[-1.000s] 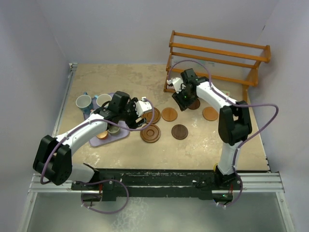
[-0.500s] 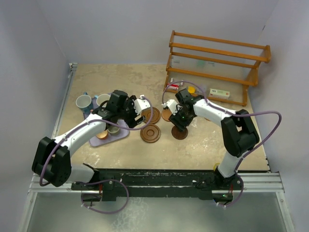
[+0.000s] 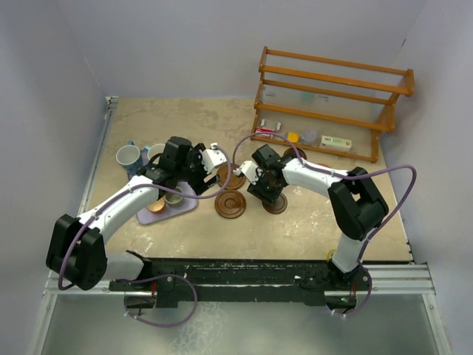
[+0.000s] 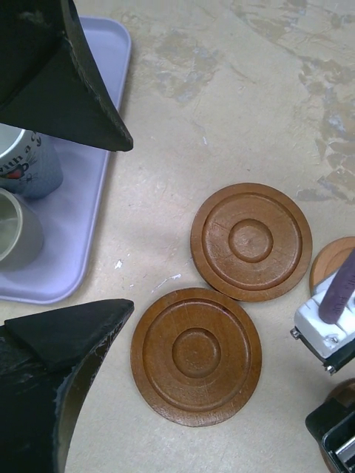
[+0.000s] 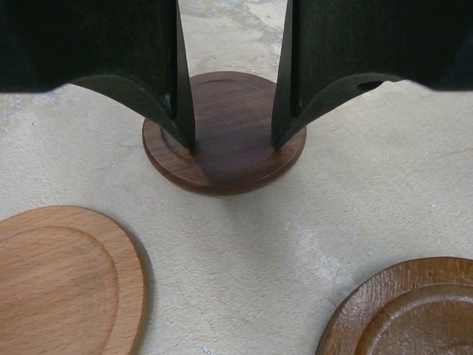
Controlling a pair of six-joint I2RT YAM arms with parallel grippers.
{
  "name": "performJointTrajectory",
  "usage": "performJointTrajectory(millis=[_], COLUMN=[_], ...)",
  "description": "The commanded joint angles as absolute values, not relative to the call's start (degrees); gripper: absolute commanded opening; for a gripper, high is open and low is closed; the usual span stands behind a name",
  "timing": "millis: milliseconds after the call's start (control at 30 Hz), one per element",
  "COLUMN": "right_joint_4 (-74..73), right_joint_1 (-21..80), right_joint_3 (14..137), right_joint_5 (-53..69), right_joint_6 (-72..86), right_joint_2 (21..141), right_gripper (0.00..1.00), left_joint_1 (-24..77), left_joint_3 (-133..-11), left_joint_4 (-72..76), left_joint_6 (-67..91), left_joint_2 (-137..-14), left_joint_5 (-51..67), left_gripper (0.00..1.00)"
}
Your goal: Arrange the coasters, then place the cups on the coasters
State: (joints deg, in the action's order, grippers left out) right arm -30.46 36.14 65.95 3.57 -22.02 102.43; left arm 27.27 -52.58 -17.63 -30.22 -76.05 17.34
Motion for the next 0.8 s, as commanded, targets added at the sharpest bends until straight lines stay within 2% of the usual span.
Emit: performJointTrajectory(millis=[0, 533, 767], right_joint_4=[-30.5, -32.6, -35.5], right_joint_1=[37.4, 41.0, 40.7], right_joint_3=[67.5, 74.0, 74.7], right_joint_5=[3.4, 8.1, 10.0], right_joint_6=[-21.5, -20.8, -22.0], right_joint_2=[103.4, 107.2, 103.9], right_gripper=[0.48, 0.44, 0.52], left_joint_1=[26.5, 24.8, 24.6], left_joint_3=[-52.2, -51.1, -51.0], left_joint_4=[-15.8, -16.0, -16.0], left_joint_6=[-30.2, -30.0, -30.1], left_joint_2=[-74.0, -71.8, -71.0], left_joint_5=[17.5, 17.5, 17.5], left_gripper=[0.78, 0.78, 0.78])
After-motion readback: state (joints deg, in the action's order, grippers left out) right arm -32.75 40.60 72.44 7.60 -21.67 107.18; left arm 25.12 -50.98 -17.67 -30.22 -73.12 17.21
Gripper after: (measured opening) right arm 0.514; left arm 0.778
